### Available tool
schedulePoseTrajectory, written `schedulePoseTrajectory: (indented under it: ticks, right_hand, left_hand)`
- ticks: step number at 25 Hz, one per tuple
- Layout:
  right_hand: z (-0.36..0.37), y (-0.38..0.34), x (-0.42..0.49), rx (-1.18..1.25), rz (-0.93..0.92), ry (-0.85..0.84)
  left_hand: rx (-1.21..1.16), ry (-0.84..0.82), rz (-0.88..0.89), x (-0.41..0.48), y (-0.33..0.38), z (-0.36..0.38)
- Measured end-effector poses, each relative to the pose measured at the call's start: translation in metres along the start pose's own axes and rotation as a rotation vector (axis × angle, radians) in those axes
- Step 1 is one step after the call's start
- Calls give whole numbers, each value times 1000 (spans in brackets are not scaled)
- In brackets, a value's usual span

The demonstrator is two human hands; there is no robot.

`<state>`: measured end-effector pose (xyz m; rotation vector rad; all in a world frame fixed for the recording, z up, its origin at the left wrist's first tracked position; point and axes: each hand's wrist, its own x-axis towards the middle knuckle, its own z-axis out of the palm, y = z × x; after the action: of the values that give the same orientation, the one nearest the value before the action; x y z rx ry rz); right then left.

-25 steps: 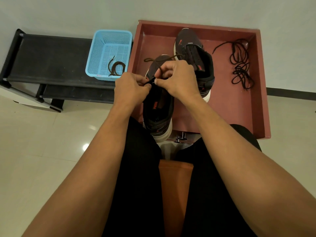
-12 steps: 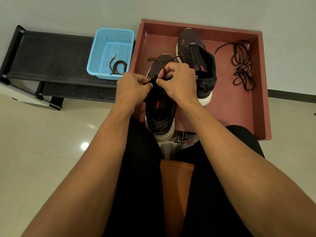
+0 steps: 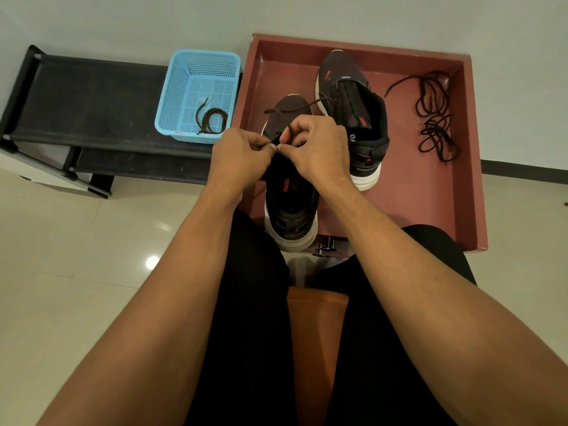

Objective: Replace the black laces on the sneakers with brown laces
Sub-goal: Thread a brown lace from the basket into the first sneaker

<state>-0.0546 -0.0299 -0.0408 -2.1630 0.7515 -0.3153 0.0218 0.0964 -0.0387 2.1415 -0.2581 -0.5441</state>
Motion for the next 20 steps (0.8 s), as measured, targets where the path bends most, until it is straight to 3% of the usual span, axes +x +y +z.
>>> schedulePoseTrajectory:
  ticks: [8, 13, 16, 20]
  right_hand:
    - [-5, -7, -5, -77, -43, -6]
    - [-33, -5, -16, -397, 8, -79]
    - [-37, -2, -19, -502, 42, -135]
    - [-35, 0, -16, -467, 22, -130]
  left_hand:
    - [16, 20, -14, 4, 0, -4]
    - [25, 22, -75, 3, 4, -5]
    - [192, 18, -76, 2, 5, -12]
    - [499, -1, -109, 6, -5, -32]
